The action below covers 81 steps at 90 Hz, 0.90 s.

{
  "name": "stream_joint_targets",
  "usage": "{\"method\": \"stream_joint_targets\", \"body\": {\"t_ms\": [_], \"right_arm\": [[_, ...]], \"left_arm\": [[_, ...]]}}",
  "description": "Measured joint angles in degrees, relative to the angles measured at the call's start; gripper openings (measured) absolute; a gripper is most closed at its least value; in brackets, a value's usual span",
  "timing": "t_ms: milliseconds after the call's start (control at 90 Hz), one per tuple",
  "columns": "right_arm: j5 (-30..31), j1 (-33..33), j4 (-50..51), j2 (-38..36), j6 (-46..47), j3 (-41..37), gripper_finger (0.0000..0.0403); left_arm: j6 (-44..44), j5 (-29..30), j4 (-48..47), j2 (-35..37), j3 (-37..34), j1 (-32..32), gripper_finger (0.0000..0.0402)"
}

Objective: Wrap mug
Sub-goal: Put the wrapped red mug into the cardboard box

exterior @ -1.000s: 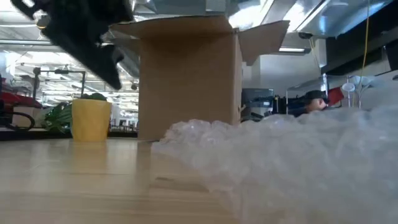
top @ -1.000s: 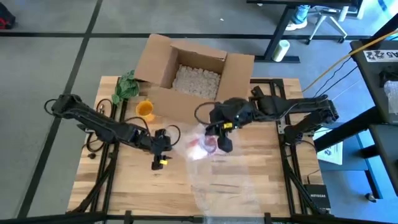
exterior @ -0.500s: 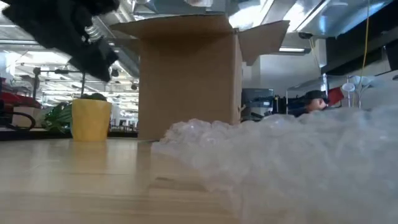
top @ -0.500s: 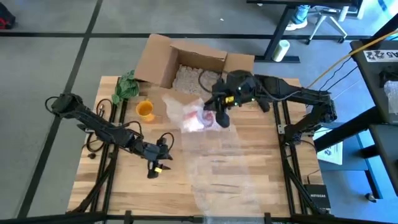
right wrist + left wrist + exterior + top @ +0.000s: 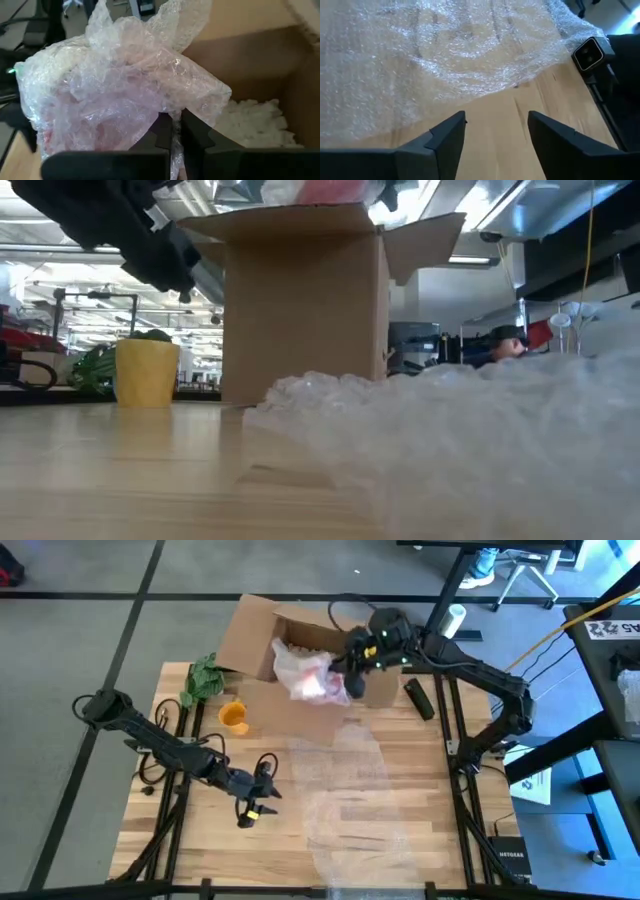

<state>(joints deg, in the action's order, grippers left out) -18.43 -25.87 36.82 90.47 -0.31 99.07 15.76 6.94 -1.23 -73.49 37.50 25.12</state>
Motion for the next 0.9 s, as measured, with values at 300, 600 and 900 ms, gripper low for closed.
{"method": "stream_joint_targets", "body": {"t_ms": [300, 600, 900], "right_arm": [[-2.3, -4.6, 1.2, 9.3, -3.3, 0.0, 0.0], [-2.1, -4.5, 2.2, 16.2, -5.8, -0.1, 0.0], [2.6, -4.5, 3.3, 17.4, -6.0, 0.0, 0.0]], "left_arm": [[-1.4, 2.0, 0.7, 0.0, -0.8, -0.6, 0.02], [0.6, 2.1, 2.4, -0.1, -4.3, -3.0, 0.02], [0.1, 2.0, 3.4, -0.1, -4.3, -3.2, 0.02]]}}
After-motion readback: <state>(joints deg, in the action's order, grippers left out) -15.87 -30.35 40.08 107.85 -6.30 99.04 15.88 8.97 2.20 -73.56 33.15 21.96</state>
